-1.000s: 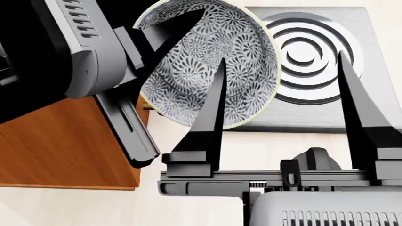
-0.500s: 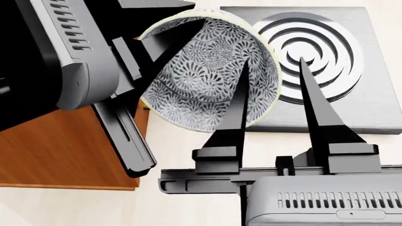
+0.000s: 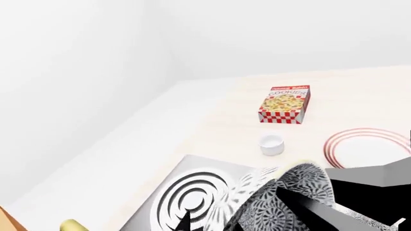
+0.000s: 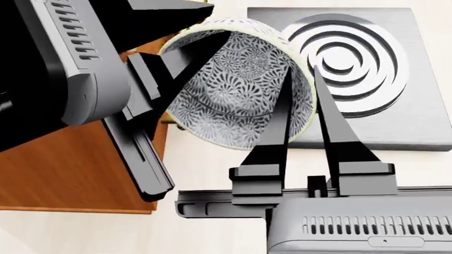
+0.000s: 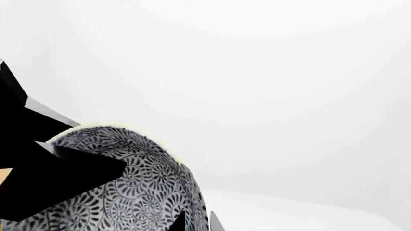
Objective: Pick the akita bowl on the wooden cabinet and place it on the plate.
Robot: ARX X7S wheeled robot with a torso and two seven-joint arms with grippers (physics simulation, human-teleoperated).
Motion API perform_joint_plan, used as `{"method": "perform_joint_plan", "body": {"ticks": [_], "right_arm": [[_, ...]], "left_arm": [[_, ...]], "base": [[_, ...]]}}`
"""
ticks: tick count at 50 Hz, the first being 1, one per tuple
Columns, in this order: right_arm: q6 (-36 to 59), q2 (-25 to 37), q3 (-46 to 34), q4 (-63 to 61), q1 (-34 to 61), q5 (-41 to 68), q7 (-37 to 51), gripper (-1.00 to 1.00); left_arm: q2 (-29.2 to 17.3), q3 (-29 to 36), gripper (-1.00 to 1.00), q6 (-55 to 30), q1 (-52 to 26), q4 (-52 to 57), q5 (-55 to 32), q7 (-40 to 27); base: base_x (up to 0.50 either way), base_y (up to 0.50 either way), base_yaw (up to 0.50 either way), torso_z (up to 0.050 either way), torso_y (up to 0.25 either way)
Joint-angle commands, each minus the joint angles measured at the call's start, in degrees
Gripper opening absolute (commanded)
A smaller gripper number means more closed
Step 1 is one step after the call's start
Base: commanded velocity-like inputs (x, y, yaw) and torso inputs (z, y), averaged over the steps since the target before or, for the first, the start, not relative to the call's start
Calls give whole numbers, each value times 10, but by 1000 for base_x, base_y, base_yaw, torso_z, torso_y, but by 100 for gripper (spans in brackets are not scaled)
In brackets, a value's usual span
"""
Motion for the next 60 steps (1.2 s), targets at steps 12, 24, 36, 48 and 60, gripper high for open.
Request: {"method": "perform_joint_plan", "body": {"ticks": [12, 24, 36, 48, 60], "right_arm": [[28, 8, 20, -5, -7, 11, 33, -100], [19, 21, 36, -3, -24, 9, 36, -100], [6, 69, 126, -3, -95, 12, 60, -100], [150, 8, 401, -13, -267, 48, 43, -100], [270, 11, 581, -49, -326, 139, 61, -100]], "left_arm": [[-12, 1, 100, 8, 3, -3, 11, -13], [-16, 4, 100, 13, 5, -1, 10, -20], [-22, 3, 100, 19, 5, -9, 11, -26], [-25, 0, 100, 19, 4, -12, 3, -37], [-26, 0, 100, 27, 8, -13, 1, -40]], "base": [[0, 0, 0, 0, 0], [0, 0, 0, 0, 1], [0, 0, 0, 0, 0], [0, 0, 0, 1, 0], [0, 0, 0, 0, 1]]}}
